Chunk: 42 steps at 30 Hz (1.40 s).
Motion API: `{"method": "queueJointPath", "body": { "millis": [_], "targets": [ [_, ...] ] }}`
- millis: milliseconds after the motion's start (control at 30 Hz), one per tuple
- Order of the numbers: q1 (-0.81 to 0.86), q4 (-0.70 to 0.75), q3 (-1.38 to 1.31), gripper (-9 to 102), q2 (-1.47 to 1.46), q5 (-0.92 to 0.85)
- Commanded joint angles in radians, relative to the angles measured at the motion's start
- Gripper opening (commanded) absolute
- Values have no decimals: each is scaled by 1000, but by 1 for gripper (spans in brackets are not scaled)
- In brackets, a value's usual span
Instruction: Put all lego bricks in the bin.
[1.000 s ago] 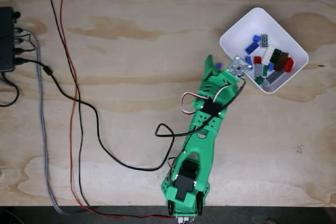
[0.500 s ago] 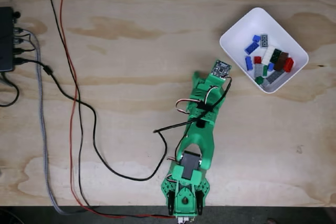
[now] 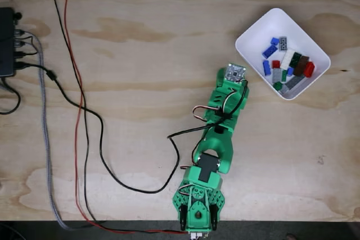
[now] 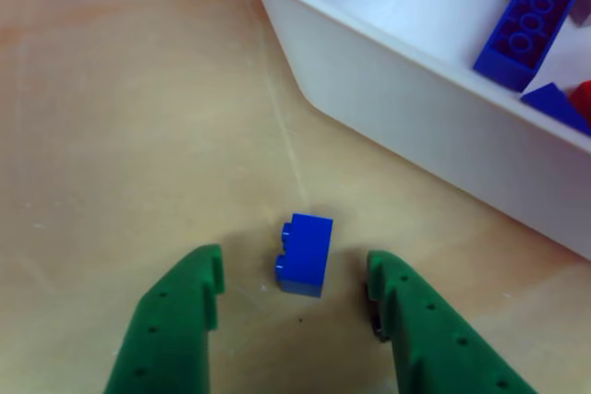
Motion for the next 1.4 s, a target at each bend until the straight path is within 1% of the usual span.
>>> {"method": "queueJointPath", "body": {
  "millis": [0, 100, 167, 300, 533, 633, 733, 833, 867, 900, 933, 1000, 1133, 1267, 1367],
  "targets": [
    [8, -17, -14, 12, 18, -3],
    [5, -5, -11, 7, 25, -2],
    [2, -6, -5, 10, 28, 5],
    [-2, -9, 9, 10, 34, 9],
    [0, -25, 17, 0, 43, 26],
    [6, -28, 12, 0, 66, 58],
    [-5, -2, 21, 0, 137, 104],
    [-26, 87, 29, 0, 229, 132],
    [-29, 86, 41, 3, 244, 137],
    [-31, 64, 52, 10, 245, 143],
    [-29, 54, 54, 13, 236, 143],
    [-25, 38, 40, 16, 195, 137],
    [-6, 29, -20, 18, 69, 121],
    [15, -54, -43, 18, -58, 91],
    [23, -75, -60, 18, -110, 83]
  ]
}}
